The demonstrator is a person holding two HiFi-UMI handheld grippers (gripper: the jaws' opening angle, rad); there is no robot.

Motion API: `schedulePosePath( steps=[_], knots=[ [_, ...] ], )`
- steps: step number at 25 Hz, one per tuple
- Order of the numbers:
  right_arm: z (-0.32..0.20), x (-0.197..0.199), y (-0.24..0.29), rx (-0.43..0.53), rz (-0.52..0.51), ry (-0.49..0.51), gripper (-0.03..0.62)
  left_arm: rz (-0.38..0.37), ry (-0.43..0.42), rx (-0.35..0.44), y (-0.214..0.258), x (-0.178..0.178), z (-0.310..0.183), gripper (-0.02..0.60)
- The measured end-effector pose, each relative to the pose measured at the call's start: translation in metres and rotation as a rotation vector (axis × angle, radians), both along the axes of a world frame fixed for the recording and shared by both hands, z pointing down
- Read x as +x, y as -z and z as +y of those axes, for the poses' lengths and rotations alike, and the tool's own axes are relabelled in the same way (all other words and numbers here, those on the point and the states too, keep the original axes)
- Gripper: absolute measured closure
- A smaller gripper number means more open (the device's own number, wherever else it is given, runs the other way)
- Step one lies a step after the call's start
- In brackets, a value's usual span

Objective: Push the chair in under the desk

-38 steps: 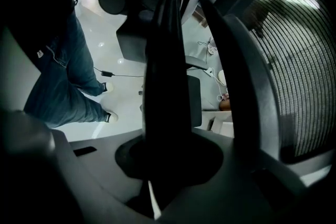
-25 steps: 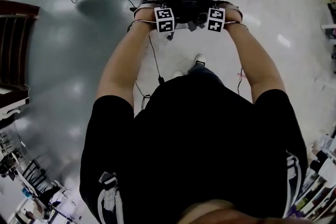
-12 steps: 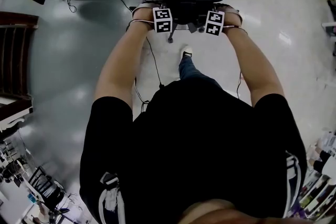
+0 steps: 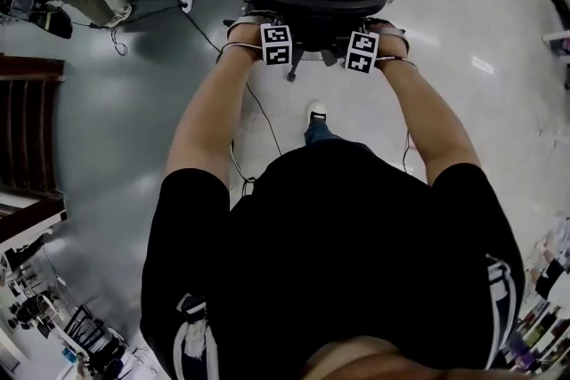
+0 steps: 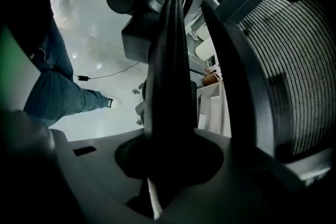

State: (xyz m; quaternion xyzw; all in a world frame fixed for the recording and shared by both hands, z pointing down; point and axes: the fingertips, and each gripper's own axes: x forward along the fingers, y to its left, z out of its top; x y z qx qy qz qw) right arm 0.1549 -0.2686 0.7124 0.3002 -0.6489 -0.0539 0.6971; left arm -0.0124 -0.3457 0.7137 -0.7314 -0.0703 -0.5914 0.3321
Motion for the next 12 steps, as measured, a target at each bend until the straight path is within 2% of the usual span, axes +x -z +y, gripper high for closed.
schedulePosePath(
  steps=[12],
  knots=[
    [-0.066,0.049,0.005,0.043,0.012,-0.039,0.523,-0.006,-0.052,0.005,0.003,0.055,-0.078,0.488]
  ],
)
